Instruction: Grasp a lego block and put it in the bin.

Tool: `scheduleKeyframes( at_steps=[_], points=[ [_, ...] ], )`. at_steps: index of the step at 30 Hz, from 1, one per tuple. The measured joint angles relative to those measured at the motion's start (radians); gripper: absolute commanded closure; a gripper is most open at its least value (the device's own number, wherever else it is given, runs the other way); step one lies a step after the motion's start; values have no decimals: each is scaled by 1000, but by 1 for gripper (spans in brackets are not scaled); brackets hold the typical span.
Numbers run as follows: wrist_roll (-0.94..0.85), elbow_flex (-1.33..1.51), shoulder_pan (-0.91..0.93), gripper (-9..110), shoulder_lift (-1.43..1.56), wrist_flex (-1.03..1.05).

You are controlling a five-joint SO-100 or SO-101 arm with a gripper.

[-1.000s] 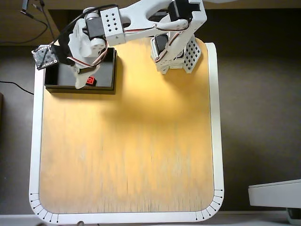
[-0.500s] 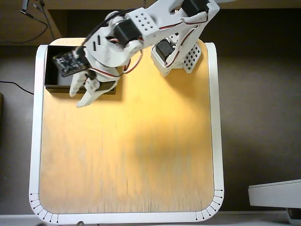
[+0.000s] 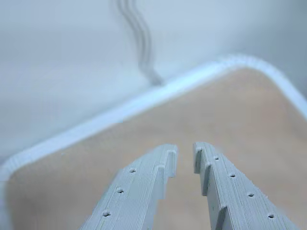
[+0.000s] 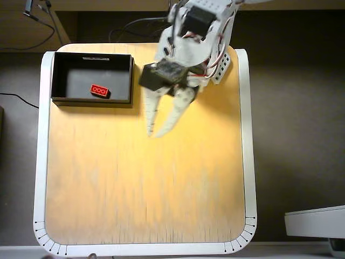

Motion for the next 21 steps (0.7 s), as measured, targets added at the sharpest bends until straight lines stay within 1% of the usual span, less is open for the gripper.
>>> scheduleKeyframes(
  at_steps=[5, 9, 16, 21],
  points=[
    [-21, 181, -187, 101, 204, 0],
    [-31, 305, -282, 101, 285, 0],
    [-31, 492, -353, 101, 319, -3],
    [-12, 710, -362, 101, 423, -61]
  ],
)
